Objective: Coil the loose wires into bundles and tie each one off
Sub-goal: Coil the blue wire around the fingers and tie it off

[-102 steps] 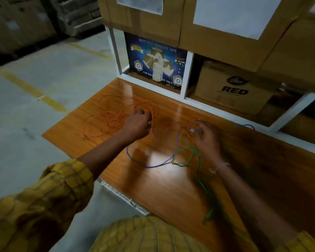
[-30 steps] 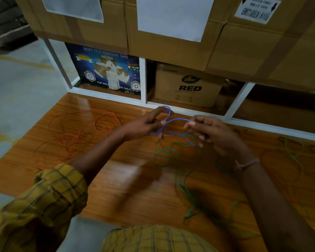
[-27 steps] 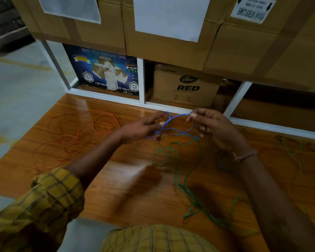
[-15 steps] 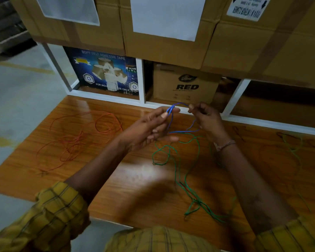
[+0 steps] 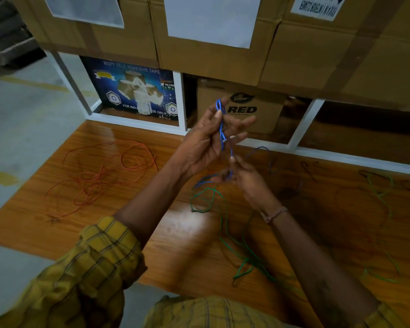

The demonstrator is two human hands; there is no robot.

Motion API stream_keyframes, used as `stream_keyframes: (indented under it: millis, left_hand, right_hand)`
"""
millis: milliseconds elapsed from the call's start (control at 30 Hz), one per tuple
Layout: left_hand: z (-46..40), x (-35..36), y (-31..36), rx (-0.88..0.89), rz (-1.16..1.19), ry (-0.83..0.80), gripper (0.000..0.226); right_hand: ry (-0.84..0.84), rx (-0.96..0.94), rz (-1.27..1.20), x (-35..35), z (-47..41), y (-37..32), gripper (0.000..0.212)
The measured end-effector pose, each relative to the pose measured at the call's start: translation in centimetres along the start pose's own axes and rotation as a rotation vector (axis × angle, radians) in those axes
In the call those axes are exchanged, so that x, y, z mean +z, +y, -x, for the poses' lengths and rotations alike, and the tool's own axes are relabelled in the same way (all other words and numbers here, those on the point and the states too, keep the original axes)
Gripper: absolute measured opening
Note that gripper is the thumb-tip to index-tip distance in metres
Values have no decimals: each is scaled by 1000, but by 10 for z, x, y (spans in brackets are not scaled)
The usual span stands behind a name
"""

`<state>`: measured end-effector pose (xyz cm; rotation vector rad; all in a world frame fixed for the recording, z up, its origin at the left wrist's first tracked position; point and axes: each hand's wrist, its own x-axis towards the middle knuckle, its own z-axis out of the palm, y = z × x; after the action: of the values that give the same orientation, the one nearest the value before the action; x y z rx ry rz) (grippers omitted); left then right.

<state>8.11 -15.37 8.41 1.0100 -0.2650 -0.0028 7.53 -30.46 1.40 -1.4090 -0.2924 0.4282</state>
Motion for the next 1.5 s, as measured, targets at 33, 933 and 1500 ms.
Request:
stream_keyframes:
  millis: [33,933,1500]
  left_hand:
    - [-5,0,0,6,15,0,31]
    - [-17,-49,8,-339,-544,102,29]
    - [-3,-49,-2,-570,-430,204,32]
  right_hand:
    - [-5,23,-1,0,2,4,25]
    - [264,156,725,-45,-27,-17,28]
    - [534,-472,1080,-42,-22,-47,68]
